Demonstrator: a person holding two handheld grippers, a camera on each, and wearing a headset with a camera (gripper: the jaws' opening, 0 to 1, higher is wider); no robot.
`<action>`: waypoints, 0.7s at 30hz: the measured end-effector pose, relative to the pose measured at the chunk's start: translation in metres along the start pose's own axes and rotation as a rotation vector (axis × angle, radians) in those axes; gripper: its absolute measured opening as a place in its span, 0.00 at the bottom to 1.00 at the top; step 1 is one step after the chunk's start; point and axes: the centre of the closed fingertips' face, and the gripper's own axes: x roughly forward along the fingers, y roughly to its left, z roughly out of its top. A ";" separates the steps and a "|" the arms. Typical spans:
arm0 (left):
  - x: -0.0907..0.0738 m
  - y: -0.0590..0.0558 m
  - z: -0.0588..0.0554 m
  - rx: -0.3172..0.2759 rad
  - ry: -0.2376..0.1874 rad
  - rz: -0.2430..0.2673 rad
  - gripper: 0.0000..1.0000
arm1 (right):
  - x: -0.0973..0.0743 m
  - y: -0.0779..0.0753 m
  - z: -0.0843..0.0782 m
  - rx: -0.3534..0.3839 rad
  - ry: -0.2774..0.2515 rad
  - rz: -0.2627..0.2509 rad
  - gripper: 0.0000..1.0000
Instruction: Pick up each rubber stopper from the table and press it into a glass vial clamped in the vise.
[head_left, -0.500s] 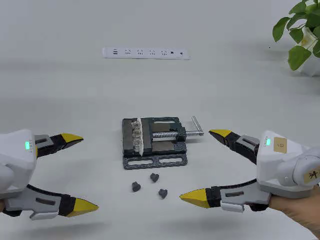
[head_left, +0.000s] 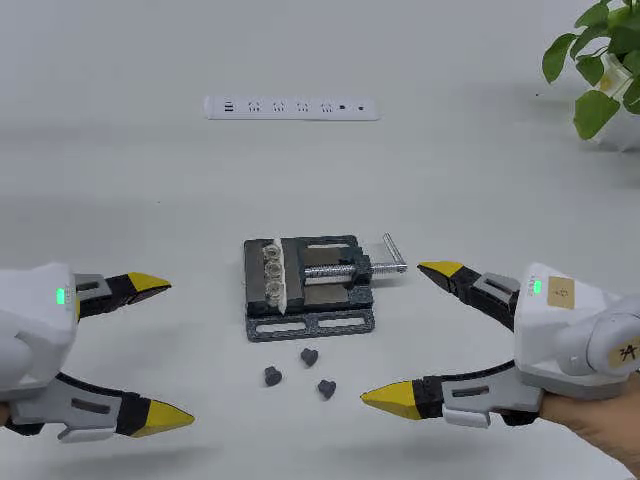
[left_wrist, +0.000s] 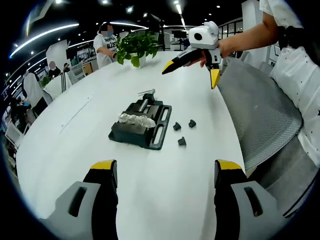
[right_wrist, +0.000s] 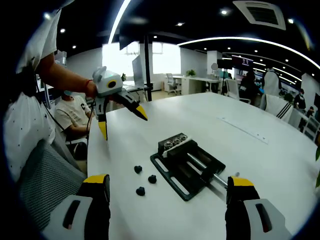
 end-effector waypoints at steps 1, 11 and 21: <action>0.000 0.000 0.000 0.003 0.002 -0.004 0.77 | 0.000 0.000 0.000 0.001 0.000 0.000 0.96; 0.008 -0.006 0.004 0.097 0.053 -0.071 0.71 | -0.002 -0.001 -0.001 0.003 -0.004 -0.004 0.96; 0.017 -0.011 0.006 0.229 0.111 -0.156 0.61 | -0.003 -0.002 -0.003 0.010 -0.006 -0.008 0.95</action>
